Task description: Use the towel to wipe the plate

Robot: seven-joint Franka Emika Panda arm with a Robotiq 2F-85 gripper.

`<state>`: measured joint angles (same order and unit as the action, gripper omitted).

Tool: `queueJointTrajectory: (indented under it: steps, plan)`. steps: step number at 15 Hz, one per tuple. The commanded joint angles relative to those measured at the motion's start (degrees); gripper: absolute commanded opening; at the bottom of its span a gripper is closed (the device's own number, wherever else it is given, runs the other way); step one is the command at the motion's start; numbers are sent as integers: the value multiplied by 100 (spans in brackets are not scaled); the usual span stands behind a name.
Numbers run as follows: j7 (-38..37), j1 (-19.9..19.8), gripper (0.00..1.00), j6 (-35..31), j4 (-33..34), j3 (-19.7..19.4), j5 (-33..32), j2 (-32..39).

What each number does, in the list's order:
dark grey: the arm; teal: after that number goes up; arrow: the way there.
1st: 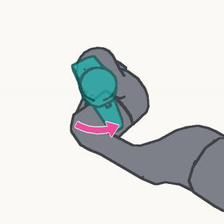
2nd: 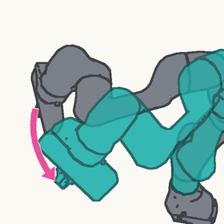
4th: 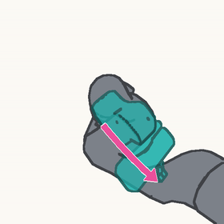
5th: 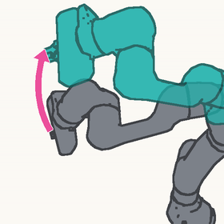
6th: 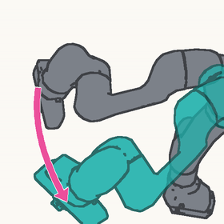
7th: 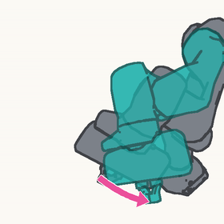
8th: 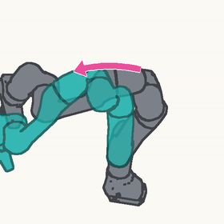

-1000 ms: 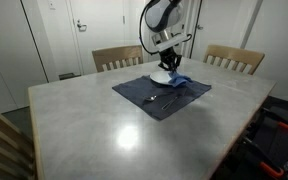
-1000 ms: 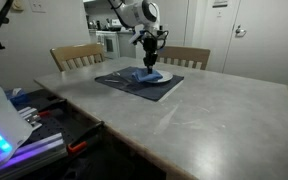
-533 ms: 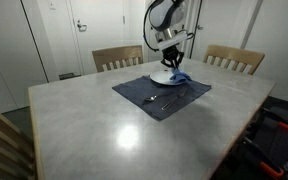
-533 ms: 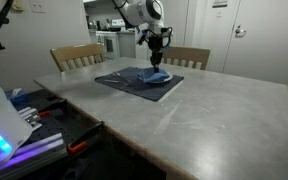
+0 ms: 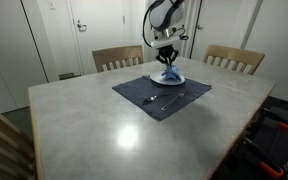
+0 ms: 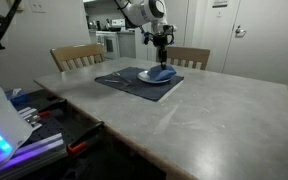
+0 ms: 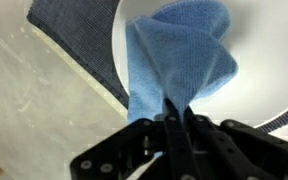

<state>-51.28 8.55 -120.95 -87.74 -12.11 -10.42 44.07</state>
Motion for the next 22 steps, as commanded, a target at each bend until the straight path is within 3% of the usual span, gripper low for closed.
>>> queueJointTrajectory:
  steps: [1, 6, 11, 14, 18, 22]
  plan:
    - [-140, -171, 2, -457, 305, 273, 362, 304]
    - [521, -542, 2, -694, 326, 784, 1207, 359]
    - [1721, -1168, 2, -89, 171, 1246, 2397, 136]
    - [2047, -1249, 2, 553, 171, 1144, 2643, 98]
    - [1954, -1203, 2, 1805, 364, 900, 2489, 161]
    - [1222, -849, 2, 1862, 494, 450, 1929, 334]
